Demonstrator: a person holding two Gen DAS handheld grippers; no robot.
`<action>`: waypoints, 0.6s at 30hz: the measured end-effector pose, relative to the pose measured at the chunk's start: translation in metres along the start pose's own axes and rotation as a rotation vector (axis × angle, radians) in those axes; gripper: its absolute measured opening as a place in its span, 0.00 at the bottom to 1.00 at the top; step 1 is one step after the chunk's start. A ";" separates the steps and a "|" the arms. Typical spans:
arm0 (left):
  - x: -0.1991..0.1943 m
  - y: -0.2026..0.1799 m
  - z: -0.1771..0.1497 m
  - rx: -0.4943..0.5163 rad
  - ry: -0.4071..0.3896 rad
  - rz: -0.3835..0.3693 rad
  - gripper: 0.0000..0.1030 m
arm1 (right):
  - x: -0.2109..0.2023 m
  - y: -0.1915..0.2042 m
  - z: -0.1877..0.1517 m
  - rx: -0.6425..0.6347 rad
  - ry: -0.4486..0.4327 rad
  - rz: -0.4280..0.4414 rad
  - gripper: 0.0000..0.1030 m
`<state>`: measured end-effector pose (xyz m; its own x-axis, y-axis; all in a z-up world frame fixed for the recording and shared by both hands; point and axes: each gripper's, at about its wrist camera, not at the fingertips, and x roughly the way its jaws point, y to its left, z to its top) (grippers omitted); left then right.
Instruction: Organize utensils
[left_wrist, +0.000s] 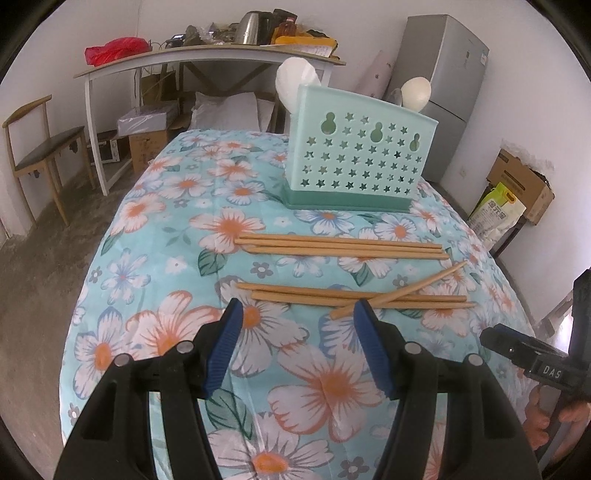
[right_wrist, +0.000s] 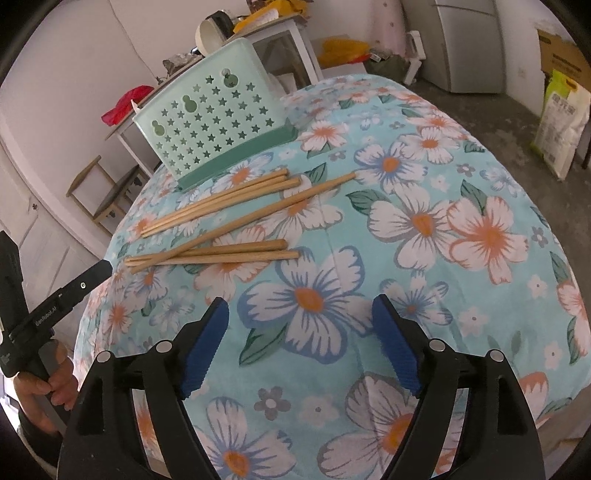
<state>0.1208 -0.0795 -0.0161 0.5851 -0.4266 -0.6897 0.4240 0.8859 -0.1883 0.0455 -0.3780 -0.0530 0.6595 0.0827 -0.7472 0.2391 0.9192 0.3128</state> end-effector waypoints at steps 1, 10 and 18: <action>0.000 0.000 0.000 0.001 0.000 0.000 0.58 | 0.000 0.000 0.000 0.002 0.001 0.002 0.76; 0.003 0.003 0.000 -0.015 0.006 0.007 0.58 | 0.003 0.002 0.000 -0.004 0.008 -0.001 0.79; 0.002 0.007 -0.002 -0.025 0.007 0.011 0.58 | 0.003 0.001 0.000 -0.001 0.008 -0.003 0.79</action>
<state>0.1237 -0.0733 -0.0201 0.5848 -0.4158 -0.6965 0.4001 0.8948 -0.1982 0.0476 -0.3768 -0.0554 0.6528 0.0836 -0.7529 0.2399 0.9199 0.3101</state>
